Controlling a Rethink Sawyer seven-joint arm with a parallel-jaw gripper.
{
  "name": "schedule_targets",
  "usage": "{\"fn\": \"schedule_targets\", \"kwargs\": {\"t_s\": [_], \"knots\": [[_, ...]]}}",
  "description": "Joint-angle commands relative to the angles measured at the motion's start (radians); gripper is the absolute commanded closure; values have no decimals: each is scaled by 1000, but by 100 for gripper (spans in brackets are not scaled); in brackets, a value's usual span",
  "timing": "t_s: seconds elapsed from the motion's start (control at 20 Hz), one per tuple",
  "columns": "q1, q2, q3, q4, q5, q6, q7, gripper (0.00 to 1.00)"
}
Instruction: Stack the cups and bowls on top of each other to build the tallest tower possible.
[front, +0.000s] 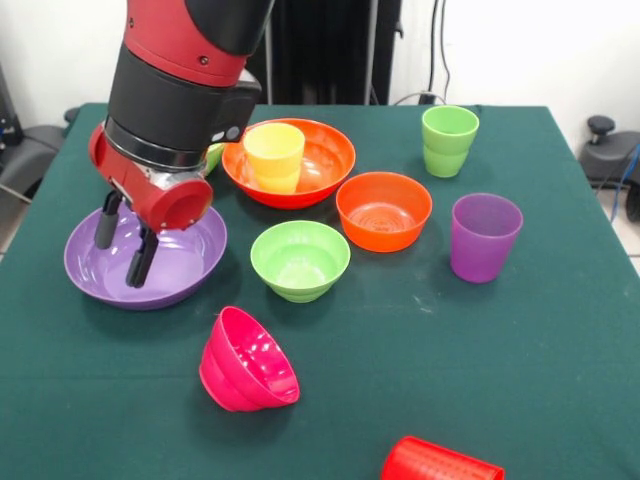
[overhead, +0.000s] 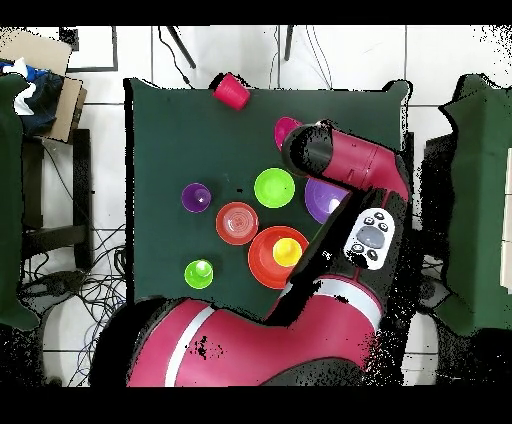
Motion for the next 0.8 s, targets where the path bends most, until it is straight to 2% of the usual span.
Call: {"fn": "schedule_targets", "kwargs": {"t_s": [0.05,0.4,0.8], "knots": [[0,18,57,1,22,86,124,0],[9,18,41,-13,33,114,135,0],[58,92,-11,-83,100,123,224,0]]}}
